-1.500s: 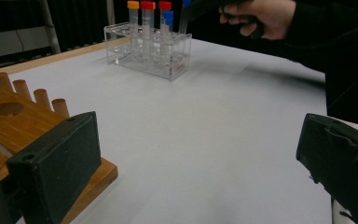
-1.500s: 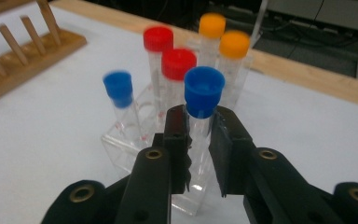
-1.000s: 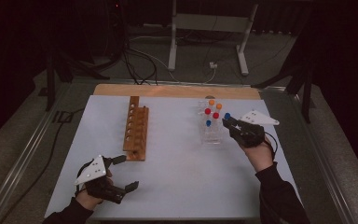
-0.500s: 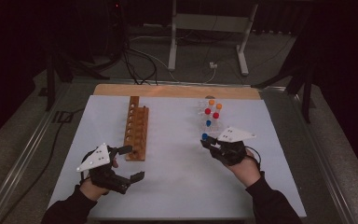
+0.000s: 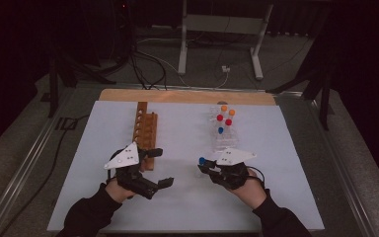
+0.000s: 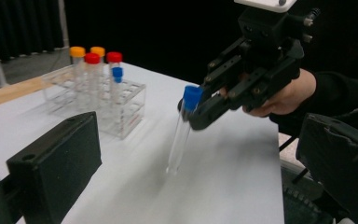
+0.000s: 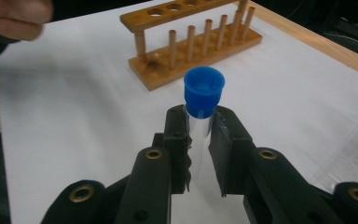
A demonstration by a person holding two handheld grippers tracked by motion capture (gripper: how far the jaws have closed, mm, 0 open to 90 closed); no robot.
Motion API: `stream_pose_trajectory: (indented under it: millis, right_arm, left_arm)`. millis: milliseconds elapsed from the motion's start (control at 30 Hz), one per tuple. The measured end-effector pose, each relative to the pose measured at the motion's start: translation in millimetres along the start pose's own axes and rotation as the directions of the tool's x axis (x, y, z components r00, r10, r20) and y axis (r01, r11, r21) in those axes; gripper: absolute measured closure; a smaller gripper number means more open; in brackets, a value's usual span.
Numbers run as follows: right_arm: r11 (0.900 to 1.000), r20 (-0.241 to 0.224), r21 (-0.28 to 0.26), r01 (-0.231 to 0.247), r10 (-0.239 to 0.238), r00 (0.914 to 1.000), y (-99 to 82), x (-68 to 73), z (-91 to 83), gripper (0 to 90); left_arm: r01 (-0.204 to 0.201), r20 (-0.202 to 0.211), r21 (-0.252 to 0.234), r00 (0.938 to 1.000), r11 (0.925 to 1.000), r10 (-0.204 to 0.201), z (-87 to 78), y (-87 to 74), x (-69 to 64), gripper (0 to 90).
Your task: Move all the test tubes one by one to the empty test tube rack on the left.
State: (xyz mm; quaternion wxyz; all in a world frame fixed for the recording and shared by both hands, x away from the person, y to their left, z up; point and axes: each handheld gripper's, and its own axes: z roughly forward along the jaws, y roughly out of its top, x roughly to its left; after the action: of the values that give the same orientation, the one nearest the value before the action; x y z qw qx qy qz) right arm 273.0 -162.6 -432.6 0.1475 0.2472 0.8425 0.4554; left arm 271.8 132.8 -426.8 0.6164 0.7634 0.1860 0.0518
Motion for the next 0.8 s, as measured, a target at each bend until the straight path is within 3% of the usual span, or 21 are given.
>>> stream_pose_trajectory:
  millis: [200, 333, 433, 633, 800]
  right_arm:
    - [0.9998, -0.031, 0.008, 0.018, -0.017, 0.9994, 0.8, 8.4, 4.6, 77.1]
    - [0.9998, -0.041, 0.008, 0.018, -0.018, 0.999, 1.6, 10.4, 5.6, 77.1]
    - [0.9996, -0.05, 0.009, 0.026, -0.025, 0.9984, 2.8, 13.0, 7.0, 77.1]
    - [0.9995, -0.06, 0.008, 0.03, -0.03, 0.9977, 3.2, 15.2, 8.4, 77.1]
    - [0.9995, -0.063, 0.008, 0.031, -0.03, 0.9976, 3.4, 16.0, 8.7, 77.1]
  left_arm:
    - [-0.009, 0.008, 0.008, 0.9999, 0.9999, 0.009, 16.3, 4.0, -0.2, 11.1]
    - [-0.037, 0.016, 0.01, 0.9992, 0.9993, 0.037, 25.4, 4.9, -1.3, 17.9]
    - [-0.054, 0.012, 0.022, 0.9985, 0.9983, 0.053, 32.6, 5.4, -1.9, 29.4]
    - [-0.095, 0.013, 0.046, 0.9955, 0.9944, 0.094, 44.9, 6.4, -4.7, 41.2]
    - [-0.106, 0.016, 0.058, 0.9943, 0.9927, 0.105, 51.0, 6.2, -5.3, 54.2]
